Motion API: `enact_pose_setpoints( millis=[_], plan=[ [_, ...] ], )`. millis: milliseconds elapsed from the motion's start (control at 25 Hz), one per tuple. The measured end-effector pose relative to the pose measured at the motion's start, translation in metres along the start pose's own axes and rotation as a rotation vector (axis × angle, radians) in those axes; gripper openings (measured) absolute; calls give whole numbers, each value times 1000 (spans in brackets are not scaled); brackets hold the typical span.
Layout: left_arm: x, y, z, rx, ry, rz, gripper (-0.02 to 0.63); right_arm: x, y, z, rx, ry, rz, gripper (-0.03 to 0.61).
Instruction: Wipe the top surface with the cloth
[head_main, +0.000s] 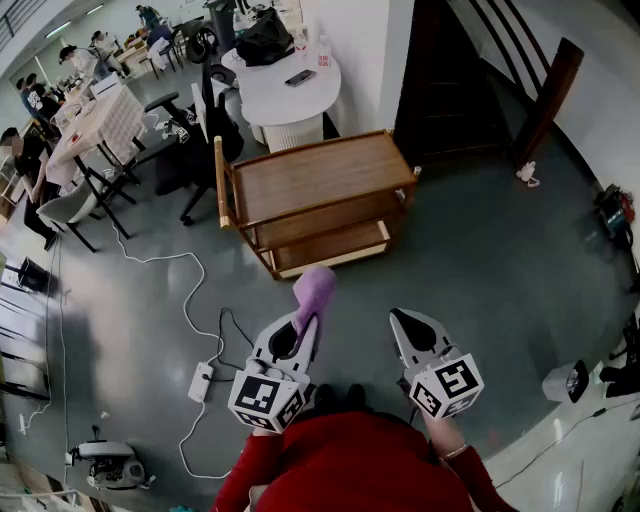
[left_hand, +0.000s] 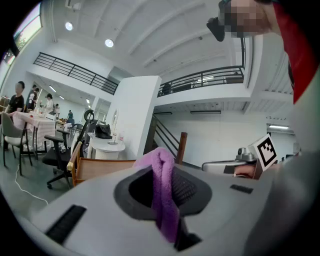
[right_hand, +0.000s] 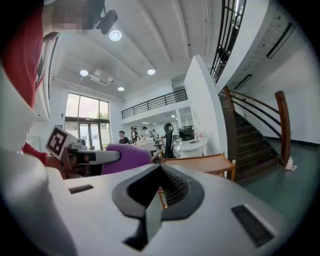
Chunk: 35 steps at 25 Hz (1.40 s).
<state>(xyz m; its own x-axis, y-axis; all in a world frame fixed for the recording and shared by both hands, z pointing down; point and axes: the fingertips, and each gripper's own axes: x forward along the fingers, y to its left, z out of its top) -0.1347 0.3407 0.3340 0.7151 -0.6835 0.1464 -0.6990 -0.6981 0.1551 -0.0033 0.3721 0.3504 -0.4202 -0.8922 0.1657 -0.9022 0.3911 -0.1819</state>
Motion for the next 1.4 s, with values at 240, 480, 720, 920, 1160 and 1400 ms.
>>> enact_pose_setpoints(
  millis=[240, 480, 720, 920, 1160, 1400],
  plan=[
    [-2, 2, -2, -1, 3, 1, 52, 0, -1, -2, 8, -1, 0, 5],
    [0, 5, -5, -16, 8, 2, 52, 0, -1, 0, 16, -16, 14, 5],
    [8, 7, -6, -49, 8, 10, 52, -1, -13, 6, 41, -39, 28, 5],
    [25, 8, -3, -50, 6, 30, 52, -2, -37, 14, 35, -38, 20, 5],
    [50, 23, -1, -46, 5, 58, 52, 9, -66, 19, 36, -35, -2, 5],
    [100, 65, -3, -67, 18, 78, 52, 56, -100, 16, 54, -18, 0, 5]
  ],
)
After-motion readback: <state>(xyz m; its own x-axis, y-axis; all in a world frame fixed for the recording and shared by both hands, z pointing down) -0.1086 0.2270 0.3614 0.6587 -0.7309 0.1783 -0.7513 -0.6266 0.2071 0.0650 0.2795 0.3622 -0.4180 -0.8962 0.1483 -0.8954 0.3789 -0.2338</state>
